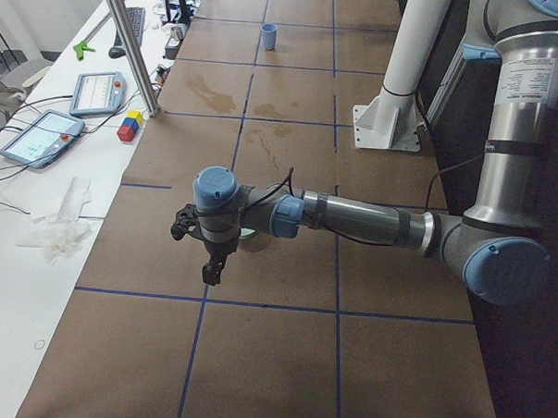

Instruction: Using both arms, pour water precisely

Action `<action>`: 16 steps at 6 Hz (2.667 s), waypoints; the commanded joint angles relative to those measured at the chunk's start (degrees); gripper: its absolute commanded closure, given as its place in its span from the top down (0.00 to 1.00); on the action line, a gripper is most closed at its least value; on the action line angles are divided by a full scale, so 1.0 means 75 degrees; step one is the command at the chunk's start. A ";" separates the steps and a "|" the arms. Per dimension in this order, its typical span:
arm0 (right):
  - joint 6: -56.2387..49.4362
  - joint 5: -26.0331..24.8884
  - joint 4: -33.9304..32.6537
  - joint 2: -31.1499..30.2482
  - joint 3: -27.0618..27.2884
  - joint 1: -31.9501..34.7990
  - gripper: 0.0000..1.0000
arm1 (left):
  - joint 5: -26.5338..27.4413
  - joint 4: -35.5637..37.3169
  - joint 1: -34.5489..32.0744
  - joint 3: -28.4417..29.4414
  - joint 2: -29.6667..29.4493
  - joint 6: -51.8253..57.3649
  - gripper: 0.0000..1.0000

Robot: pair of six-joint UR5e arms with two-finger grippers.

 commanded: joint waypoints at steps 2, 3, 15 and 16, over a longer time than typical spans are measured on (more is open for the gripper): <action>-0.0006 0.0006 0.0001 0.0098 0.0017 0.0000 1.00 | -0.0115 -0.3015 0.1946 0.0493 0.0033 -0.4193 1.00; -0.0006 0.0006 0.0001 0.0098 0.0006 0.0000 1.00 | -0.0103 -0.4282 0.2427 0.0996 0.0022 -0.5613 1.00; -0.0041 0.0006 0.0001 0.0028 0.0029 0.0000 1.00 | 0.0260 -0.4472 0.3604 0.1365 -0.1988 -0.8365 0.00; -0.0029 0.0006 0.0001 0.0040 0.0029 0.0000 1.00 | 0.0295 -0.4459 0.3859 0.1388 -0.2655 -0.8926 0.00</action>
